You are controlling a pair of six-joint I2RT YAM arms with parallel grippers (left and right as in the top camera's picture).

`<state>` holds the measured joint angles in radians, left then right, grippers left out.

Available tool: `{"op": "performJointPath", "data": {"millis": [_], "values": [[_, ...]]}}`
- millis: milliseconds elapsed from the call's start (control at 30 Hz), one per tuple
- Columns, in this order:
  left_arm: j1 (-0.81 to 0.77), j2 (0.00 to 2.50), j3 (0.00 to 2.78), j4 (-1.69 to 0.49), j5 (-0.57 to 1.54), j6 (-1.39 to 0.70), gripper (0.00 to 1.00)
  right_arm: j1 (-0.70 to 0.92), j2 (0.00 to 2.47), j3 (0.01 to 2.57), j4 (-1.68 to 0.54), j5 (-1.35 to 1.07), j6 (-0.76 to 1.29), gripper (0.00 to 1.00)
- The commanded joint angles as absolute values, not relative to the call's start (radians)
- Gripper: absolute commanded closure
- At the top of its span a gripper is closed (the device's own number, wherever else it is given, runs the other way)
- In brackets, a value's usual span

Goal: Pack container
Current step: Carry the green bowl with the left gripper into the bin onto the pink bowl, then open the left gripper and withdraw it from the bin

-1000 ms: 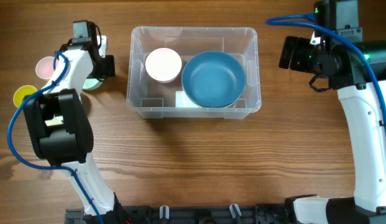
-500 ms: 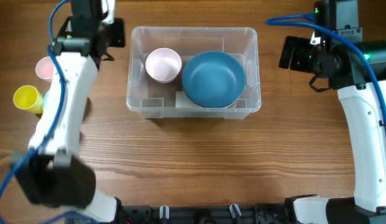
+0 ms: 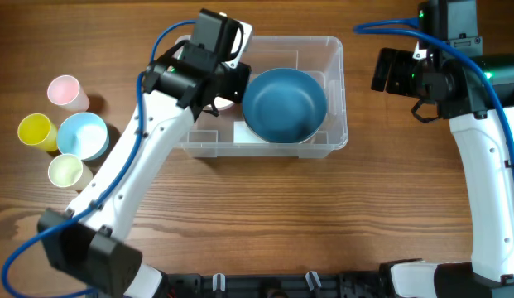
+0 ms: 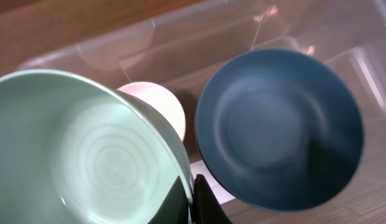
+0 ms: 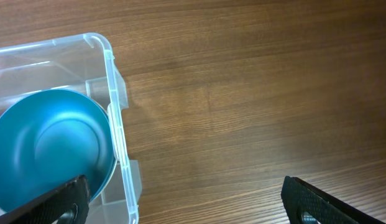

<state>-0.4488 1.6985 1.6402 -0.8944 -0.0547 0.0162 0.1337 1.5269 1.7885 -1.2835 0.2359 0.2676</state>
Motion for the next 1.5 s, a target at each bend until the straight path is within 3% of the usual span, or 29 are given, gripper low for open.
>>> {"op": "performJointPath", "data": {"millis": [0, 433, 567, 600, 633, 700, 933, 1067, 1100, 1167, 1467], "values": [[-0.448, 1.781, 1.638, -0.892, -0.067, -0.017, 0.96, 0.133, 1.521, 1.793, -1.283, 0.228, 0.265, 0.00], [-0.447, 1.891, 1.638, -0.815, -0.064, -0.039, 0.94, 0.133, 1.521, 1.793, -1.283, 0.228, 0.265, 0.00], [-0.447, 1.891, 1.638, -0.810, -0.067, -0.039, 0.74, 0.133, 1.521, 1.793, -1.283, 0.228, 0.265, 0.00], [-0.447, 1.891, 1.638, -0.808, -0.080, -0.038, 0.55, 0.133, 1.521, 1.793, -1.283, 0.228, 0.265, 0.00], [-0.446, 1.891, 1.638, -0.806, -0.099, -0.039, 0.48, 0.133, 1.521, 1.793, -1.283, 0.228, 0.265, 0.00], [-0.442, 1.889, 1.639, -0.800, -0.106, -0.039, 0.47, 0.133, 1.521, 1.793, -1.283, 0.228, 0.265, 0.00], [-0.434, 1.830, 1.639, -0.805, -0.106, -0.040, 0.49, 0.133, 1.521, 1.793, -1.283, 0.228, 0.265, 0.00], [-0.434, 1.823, 1.638, -0.849, -0.106, -0.043, 0.59, 0.133, 1.521, 1.793, -1.283, 0.228, 0.265, 0.00], [-0.434, 1.827, 1.638, -0.859, -0.106, -0.043, 0.67, 0.133, 1.521, 1.793, -1.283, 0.228, 0.265, 0.00], [-0.434, 1.831, 1.638, -0.865, -0.106, -0.042, 0.96, 0.133, 1.521, 1.793, -1.283, 0.228, 0.265, 0.00], [-0.386, 1.845, 1.637, -0.781, -0.144, -0.121, 0.96, 0.133, 1.521, 1.793, -1.283, 0.228, 0.265, 0.00]]}}
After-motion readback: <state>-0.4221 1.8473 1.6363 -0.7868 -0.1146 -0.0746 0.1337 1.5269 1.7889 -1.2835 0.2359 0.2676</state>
